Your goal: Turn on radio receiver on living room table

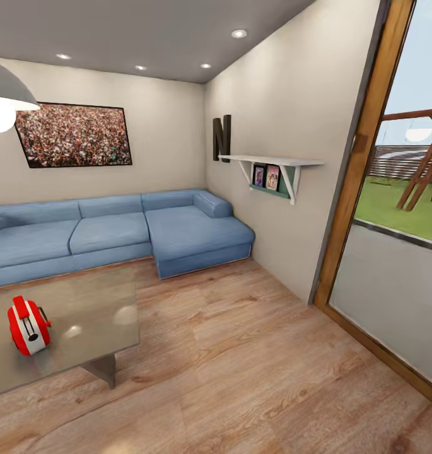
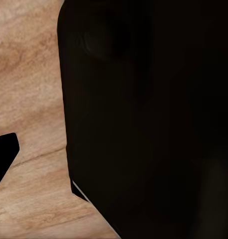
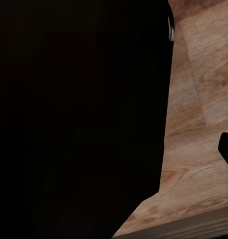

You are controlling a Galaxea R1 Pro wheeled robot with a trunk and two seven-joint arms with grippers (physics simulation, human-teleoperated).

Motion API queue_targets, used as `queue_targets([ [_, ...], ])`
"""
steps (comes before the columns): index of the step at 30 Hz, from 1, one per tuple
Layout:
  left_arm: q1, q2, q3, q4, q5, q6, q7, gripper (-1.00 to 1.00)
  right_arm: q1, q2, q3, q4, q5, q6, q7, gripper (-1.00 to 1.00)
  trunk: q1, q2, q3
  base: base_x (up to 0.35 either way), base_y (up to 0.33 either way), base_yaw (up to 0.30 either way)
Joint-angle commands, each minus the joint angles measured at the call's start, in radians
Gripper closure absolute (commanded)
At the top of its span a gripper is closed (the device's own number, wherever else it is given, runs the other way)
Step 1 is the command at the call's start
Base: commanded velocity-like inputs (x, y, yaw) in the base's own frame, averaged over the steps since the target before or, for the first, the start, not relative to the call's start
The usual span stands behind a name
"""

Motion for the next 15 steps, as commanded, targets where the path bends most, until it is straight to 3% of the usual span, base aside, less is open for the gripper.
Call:
queue_targets([
  [1, 0.001, 0.005, 0.001, -0.005, 0.002, -0.005, -0.001, -1.00, 0.000, 0.002, 0.003, 0.001, 0.001, 0.000, 0.004, -1.00, 0.000, 0.000, 0.000, 0.000, 0.000, 0.000],
  [15, 0.001, 0.006, 0.004, -0.035, 0.003, -0.010, -0.001, -1.00, 0.000, 0.000, 0.004, 0.001, 0.001, -0.004, 0.004, -1.00, 0.000, 0.000, 0.000, 0.000, 0.000, 0.000],
])
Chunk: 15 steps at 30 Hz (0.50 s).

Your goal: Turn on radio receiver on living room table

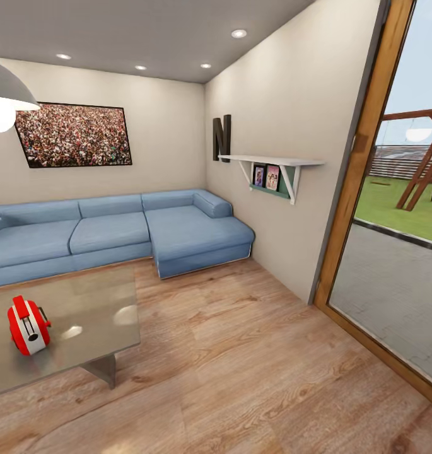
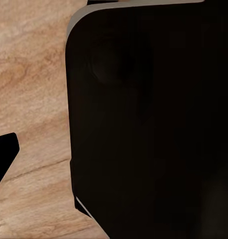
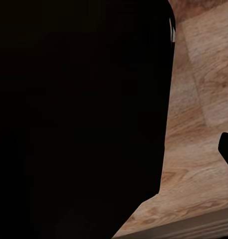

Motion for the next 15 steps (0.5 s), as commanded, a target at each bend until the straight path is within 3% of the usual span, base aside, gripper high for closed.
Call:
queue_targets([
  [1, 0.000, 0.000, 0.000, 0.000, 0.000, 0.000, 0.000, -1.00, 0.000, 0.000, 0.000, 0.000, 0.000, 0.000, 0.000, -1.00, 0.000, 0.000, 0.000, 0.000, 0.000, 0.000],
  [12, 0.000, 0.000, 0.001, 0.000, 0.002, 0.000, 0.000, -1.00, 0.000, 0.000, 0.000, 0.000, 0.001, -0.001, 0.000, -1.00, 0.000, 0.000, 0.000, 0.000, 0.000, 0.001],
  [15, 0.000, 0.000, 0.001, 0.000, 0.002, 0.000, 0.000, -1.00, 0.000, 0.000, 0.001, 0.000, 0.002, -0.001, 0.000, -1.00, 0.000, 0.000, 0.000, 0.000, 0.000, 0.124],
])
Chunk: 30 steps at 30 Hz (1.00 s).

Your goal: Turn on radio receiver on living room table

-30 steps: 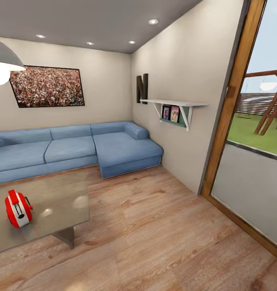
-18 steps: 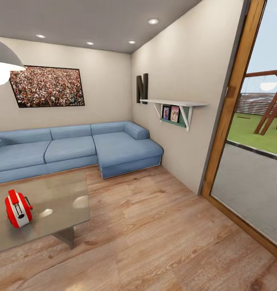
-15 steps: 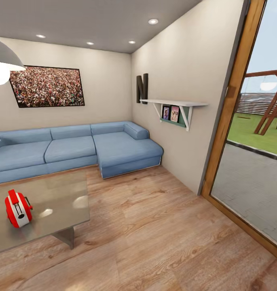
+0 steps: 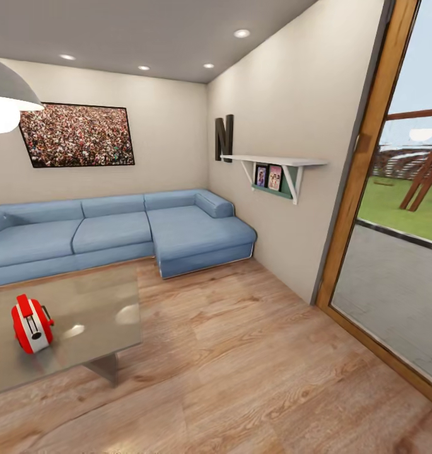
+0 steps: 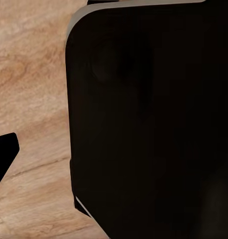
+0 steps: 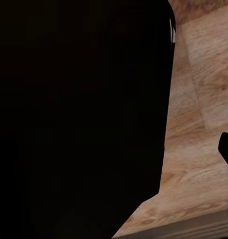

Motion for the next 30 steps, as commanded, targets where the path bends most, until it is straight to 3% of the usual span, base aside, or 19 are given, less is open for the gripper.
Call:
queue_targets([
  [1, 0.000, 0.000, 0.000, 0.000, 0.000, 0.000, 0.000, -1.00, 0.000, 0.000, 0.000, 0.000, 0.000, 0.000, 0.000, -1.00, 0.000, 0.000, 0.000, 0.000, 0.000, 0.186],
  [30, 0.000, 0.000, 0.001, 0.000, 0.002, 0.000, 0.000, -1.00, 0.000, -0.001, 0.001, 0.000, 0.001, -0.013, 0.000, -1.00, 0.000, 0.000, 0.000, 0.000, 0.000, 0.267],
])
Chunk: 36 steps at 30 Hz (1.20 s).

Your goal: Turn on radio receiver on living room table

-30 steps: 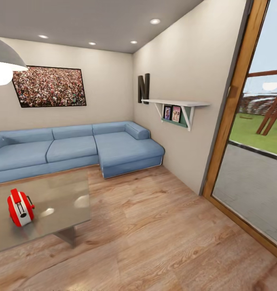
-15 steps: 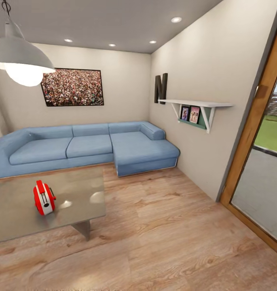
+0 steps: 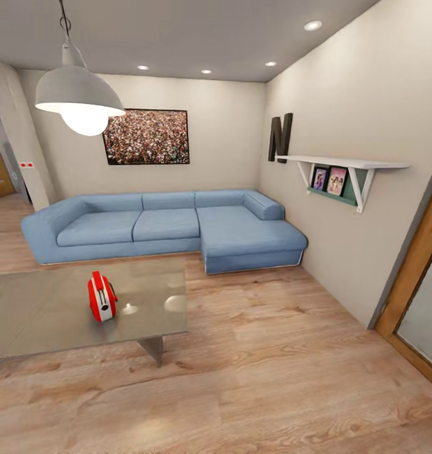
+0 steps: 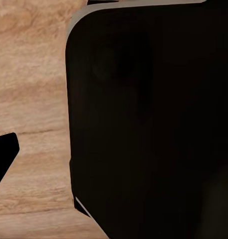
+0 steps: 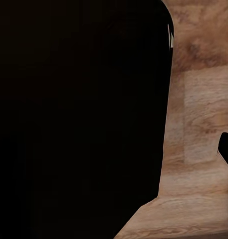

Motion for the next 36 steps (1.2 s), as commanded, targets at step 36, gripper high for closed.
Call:
queue_targets([
  [36, 0.000, -0.001, -0.001, -0.001, 0.000, 0.001, -0.006, -1.00, 0.000, 0.000, 0.001, 0.000, 0.000, -0.015, 0.000, -1.00, 0.000, 0.000, 0.000, 0.000, 0.000, 0.227],
])
